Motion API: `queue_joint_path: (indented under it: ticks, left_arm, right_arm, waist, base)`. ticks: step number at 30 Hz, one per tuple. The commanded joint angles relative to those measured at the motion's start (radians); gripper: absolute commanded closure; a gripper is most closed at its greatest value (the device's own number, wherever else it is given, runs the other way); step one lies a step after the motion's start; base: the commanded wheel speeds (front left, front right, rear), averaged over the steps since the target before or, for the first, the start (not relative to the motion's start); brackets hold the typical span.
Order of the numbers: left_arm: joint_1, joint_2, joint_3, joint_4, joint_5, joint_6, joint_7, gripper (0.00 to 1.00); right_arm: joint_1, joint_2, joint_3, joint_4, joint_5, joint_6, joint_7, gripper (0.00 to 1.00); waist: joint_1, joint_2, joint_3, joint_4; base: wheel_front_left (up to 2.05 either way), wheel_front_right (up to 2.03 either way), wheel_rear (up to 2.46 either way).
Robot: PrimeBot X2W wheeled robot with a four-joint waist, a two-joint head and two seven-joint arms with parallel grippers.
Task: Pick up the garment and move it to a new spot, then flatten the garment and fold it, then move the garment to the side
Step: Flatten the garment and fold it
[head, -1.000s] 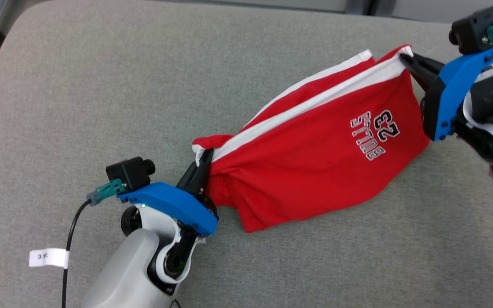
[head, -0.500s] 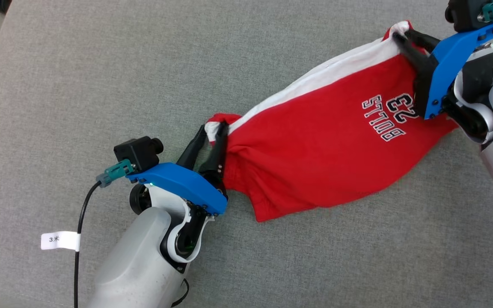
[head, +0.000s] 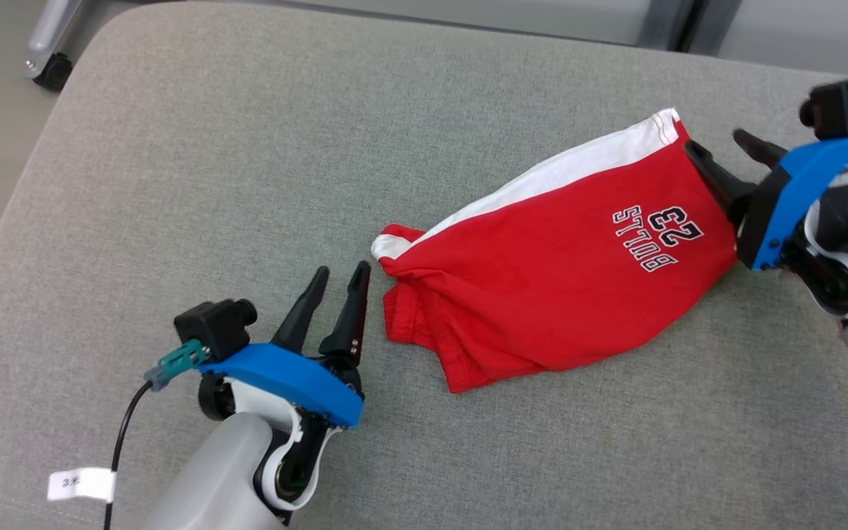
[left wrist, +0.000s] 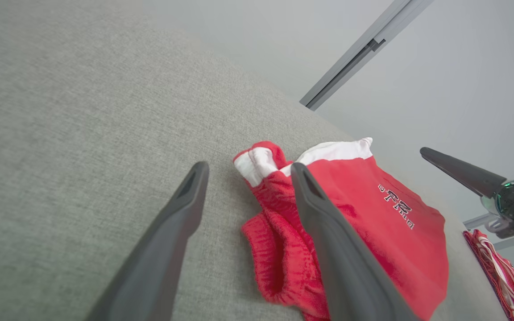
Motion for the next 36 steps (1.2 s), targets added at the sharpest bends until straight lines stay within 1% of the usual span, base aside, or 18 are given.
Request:
queue_joint_path:
  ticks: [1, 3, 5, 6, 8, 9, 14, 17, 20, 23, 26, 28, 31, 32, 33, 36]
  left_arm:
    - [0.004, 0.012, -0.001, -0.003, 0.019, -0.005, -0.018, 0.0]
    - [0.005, 0.033, -0.006, -0.001, 0.083, 0.003, -0.051, 0.0]
    - [0.004, 0.039, 0.004, -0.006, 0.143, 0.012, -0.068, 0.0]
    - [0.003, 0.042, 0.018, -0.01, 0.175, 0.018, -0.072, 0.0]
    - [-0.001, 0.038, 0.077, -0.057, 0.262, 0.029, -0.075, 0.0]
    - [0.01, 0.033, 0.103, -0.076, 0.309, 0.035, -0.073, 0.0]
    - [0.056, -0.011, 0.237, -0.183, 0.522, 0.04, -0.074, 0.0]
    - [0.087, -0.048, 0.295, -0.221, 0.601, 0.03, -0.074, 0.0]
    - [0.105, -0.071, 0.329, -0.234, 0.651, 0.017, -0.074, 0.0]
    - [0.103, -0.085, 0.339, -0.231, 0.691, 0.004, -0.074, 0.0]
    - [0.098, -0.092, 0.356, -0.231, 0.708, -0.004, -0.074, 0.0]
    - [0.097, -0.098, 0.362, -0.23, 0.712, -0.009, -0.074, 0.0]
    - [0.094, -0.102, 0.37, -0.226, 0.719, -0.011, -0.074, 0.0]
    - [0.095, -0.103, 0.372, -0.225, 0.721, -0.012, -0.074, 0.0]
    - [0.096, -0.103, 0.374, -0.223, 0.723, -0.013, -0.074, 0.0]
    - [0.106, -0.104, 0.379, -0.219, 0.726, -0.016, -0.074, 0.0]
  right_arm:
    - [0.021, -0.008, -0.004, 0.0, 0.008, 0.0, -0.011, 0.0]
    - [0.048, -0.026, -0.01, -0.001, 0.018, 0.0, -0.025, 0.0]
    - [0.076, -0.035, -0.011, -0.002, 0.026, 0.0, -0.036, 0.0]
    - [0.085, -0.04, -0.014, -0.001, 0.028, 0.0, -0.042, 0.0]
    - [0.095, -0.042, -0.023, 0.005, 0.036, 0.0, -0.054, 0.0]
    - [0.097, -0.036, -0.028, 0.008, 0.039, 0.0, -0.06, 0.0]
    - [0.066, 0.001, -0.045, 0.044, 0.022, 0.0, -0.082, 0.0]
    - [0.04, 0.03, -0.062, 0.087, 0.015, 0.0, -0.09, 0.0]
    - [0.007, 0.051, -0.078, 0.142, -0.009, 0.0, -0.093, 0.0]
    - [-0.035, 0.067, -0.09, 0.227, -0.05, 0.0, -0.079, 0.0]
    - [-0.08, 0.085, -0.093, 0.309, -0.103, 0.0, -0.069, 0.0]
    - [-0.091, 0.11, -0.094, 0.355, -0.12, 0.0, -0.057, 0.0]
    - [-0.094, 0.144, -0.079, 0.394, -0.137, 0.001, -0.028, 0.0]
    - [-0.088, 0.153, -0.072, 0.398, -0.136, 0.001, -0.02, 0.68]
    - [-0.079, 0.159, -0.063, 0.393, -0.136, 0.002, -0.013, 1.0]
    - [-0.057, 0.143, -0.05, 0.371, -0.126, 0.001, -0.026, 1.0]
  waist:
    - [0.0002, 0.0, -0.01, -0.004]
    - [0.0002, 0.0, -0.017, -0.001]
    - [0.0002, 0.0, -0.02, 0.003]
    - [0.0002, 0.0, -0.019, 0.004]
    - [0.0002, 0.0, -0.015, 0.007]
    - [0.0002, 0.0, -0.011, 0.007]
    - [0.0002, 0.0, 0.011, 0.007]
    - [0.0002, 0.0, 0.024, 0.014]
    - [0.0002, 0.0, 0.041, 0.024]
    - [0.0002, 0.0, 0.06, 0.039]
    - [0.0002, 0.0, 0.074, 0.053]
    - [0.0002, 0.0, 0.079, 0.058]
    - [0.0002, 0.0, 0.08, 0.063]
    - [0.0002, 0.0, 0.078, 0.064]
    - [0.0002, 0.0, 0.075, 0.063]
    - [0.0002, 0.0, 0.06, 0.054]
  base:
    - [0.0, 0.0, 0.0]
    - [0.0, 0.0, 0.0]
    - [0.0, 0.0, 0.0]
    - [0.0, 0.0, 0.0]
    - [0.0, 0.0, 0.0]
    - [0.0, 0.0, 0.0]
    - [0.0, 0.0, 0.0]
    - [0.0, 0.0, 0.0]
    - [0.0, 0.0, 0.0]
    - [0.0, 0.0, 0.0]
    - [0.0, 0.0, 0.0]
    - [0.0, 0.0, 0.0]
    - [0.0, 0.0, 0.0]
    - [0.0, 0.0, 0.0]
    - [0.0, 0.0, 0.0]
    - [0.0, 0.0, 0.0]
